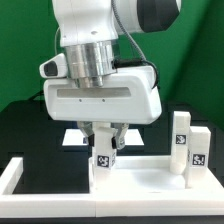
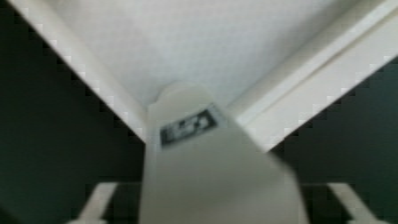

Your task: Assemble desk

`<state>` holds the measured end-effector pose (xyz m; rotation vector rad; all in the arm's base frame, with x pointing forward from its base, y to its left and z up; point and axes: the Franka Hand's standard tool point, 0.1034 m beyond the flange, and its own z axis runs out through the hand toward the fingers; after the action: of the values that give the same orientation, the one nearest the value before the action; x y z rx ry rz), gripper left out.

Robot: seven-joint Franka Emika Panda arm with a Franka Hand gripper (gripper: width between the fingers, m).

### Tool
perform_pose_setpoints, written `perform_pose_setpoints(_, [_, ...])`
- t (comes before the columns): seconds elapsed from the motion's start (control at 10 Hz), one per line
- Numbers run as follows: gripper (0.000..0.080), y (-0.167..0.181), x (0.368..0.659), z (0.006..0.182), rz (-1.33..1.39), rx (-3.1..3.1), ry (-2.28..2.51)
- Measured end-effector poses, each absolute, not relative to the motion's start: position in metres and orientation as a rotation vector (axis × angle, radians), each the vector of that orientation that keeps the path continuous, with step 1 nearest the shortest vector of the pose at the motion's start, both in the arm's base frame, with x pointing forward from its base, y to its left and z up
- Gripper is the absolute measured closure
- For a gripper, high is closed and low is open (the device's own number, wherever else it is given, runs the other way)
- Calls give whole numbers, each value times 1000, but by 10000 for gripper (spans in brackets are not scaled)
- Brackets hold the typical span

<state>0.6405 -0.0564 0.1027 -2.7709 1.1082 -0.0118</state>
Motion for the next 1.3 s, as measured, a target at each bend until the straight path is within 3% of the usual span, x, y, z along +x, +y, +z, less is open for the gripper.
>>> perform_pose_setpoints(0.8, [505, -62, 637, 101, 112, -1976, 2203])
perform_pose_setpoints(1.3, [501, -63, 638, 102, 140, -1672, 2451])
